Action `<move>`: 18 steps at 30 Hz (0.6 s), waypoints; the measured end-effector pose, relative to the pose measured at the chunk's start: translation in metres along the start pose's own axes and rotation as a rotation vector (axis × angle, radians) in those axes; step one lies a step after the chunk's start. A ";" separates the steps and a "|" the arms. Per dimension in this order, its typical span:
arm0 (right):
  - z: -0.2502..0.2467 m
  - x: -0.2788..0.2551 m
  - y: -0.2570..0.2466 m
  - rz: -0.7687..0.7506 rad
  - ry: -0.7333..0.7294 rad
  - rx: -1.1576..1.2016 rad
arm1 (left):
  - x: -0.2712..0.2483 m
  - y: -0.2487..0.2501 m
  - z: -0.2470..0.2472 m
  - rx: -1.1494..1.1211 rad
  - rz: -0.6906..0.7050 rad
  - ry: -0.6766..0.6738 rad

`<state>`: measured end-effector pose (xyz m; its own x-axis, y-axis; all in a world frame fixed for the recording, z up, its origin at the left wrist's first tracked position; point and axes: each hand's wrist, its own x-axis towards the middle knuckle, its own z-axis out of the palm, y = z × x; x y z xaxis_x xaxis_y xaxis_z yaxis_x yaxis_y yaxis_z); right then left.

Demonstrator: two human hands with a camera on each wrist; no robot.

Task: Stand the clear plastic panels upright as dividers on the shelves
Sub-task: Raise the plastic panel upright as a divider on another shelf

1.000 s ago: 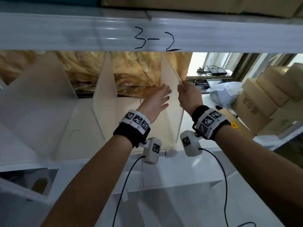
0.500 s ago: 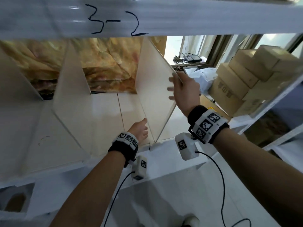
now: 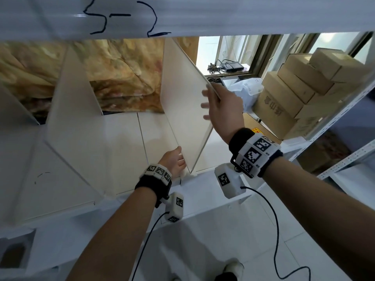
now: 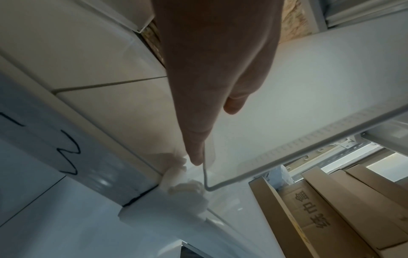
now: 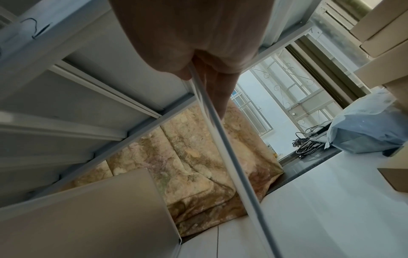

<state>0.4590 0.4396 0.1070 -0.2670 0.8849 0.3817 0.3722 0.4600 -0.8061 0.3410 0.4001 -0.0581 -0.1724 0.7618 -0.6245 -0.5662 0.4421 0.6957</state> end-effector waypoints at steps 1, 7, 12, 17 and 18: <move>0.000 0.001 0.000 -0.005 0.000 -0.003 | 0.001 0.000 0.001 -0.004 0.005 0.002; 0.009 -0.013 0.009 -0.062 -0.035 -0.081 | 0.002 0.000 0.005 0.029 0.003 0.065; 0.009 -0.013 0.010 -0.067 -0.034 -0.031 | 0.009 0.006 0.004 0.006 0.033 0.122; 0.009 -0.005 0.001 -0.051 -0.008 0.029 | 0.010 0.004 -0.002 -0.050 0.019 0.106; 0.009 -0.004 0.000 -0.057 -0.008 0.028 | 0.010 0.003 -0.001 -0.071 0.017 0.106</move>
<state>0.4520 0.4350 0.1013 -0.2940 0.8565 0.4242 0.3307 0.5076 -0.7956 0.3369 0.4089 -0.0622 -0.2647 0.7129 -0.6494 -0.6175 0.3919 0.6820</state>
